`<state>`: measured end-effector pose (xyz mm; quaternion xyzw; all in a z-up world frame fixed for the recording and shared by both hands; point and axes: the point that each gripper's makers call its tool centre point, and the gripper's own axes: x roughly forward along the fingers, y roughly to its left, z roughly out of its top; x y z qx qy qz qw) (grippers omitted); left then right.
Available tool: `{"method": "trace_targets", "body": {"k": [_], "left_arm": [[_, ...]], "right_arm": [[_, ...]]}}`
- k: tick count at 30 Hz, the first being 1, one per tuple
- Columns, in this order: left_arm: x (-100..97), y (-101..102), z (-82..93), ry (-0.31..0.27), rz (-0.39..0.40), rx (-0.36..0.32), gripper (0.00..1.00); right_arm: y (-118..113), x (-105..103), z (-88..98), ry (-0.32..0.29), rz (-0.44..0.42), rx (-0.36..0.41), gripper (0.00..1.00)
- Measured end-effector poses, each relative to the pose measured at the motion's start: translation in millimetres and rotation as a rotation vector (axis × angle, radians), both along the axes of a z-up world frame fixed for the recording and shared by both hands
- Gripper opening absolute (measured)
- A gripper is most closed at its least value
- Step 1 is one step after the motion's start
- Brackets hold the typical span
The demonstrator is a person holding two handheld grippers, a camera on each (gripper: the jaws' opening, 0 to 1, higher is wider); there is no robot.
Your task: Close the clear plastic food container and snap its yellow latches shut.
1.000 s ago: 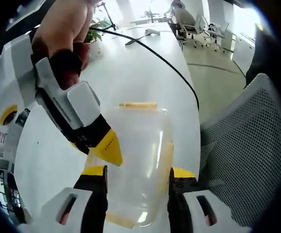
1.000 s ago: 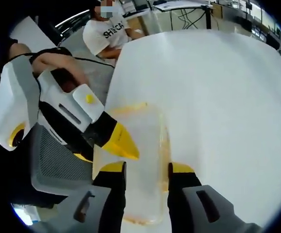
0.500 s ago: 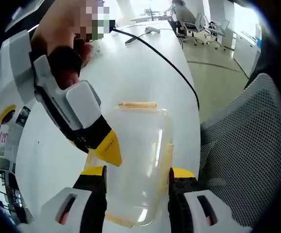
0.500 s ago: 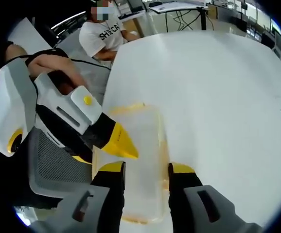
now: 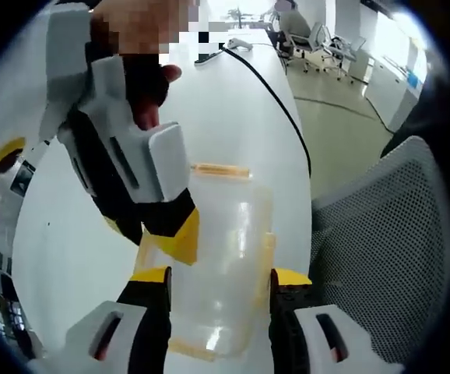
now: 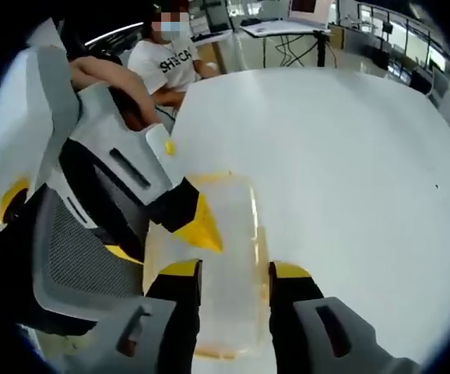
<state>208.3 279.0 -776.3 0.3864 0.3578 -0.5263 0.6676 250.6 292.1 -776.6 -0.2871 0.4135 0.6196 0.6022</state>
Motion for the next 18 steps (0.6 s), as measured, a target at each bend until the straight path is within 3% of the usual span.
{"method": "trace_targets", "body": {"k": [4,9,14,18], "left_arm": [[-0.1,-1,1.2,0.039,0.018,-0.014,0.46],[-1.6,0,1.9,0.069,0.013,-0.015,0.48],[-6.8,-1,2.2,0.085,-0.007,-0.008,0.53],[-13.4,-1,1.2,0.086,-0.043,0.014,0.6]], "right_arm": [[-6,3,8.3,0.013,-0.046,0.037,0.27],[-17,1,9.3,0.007,-0.072,0.047,0.35],[-23,-11,11.1,0.03,-0.091,0.076,0.53],[-24,-23,13.8,-0.002,-0.07,0.08,0.65]]}}
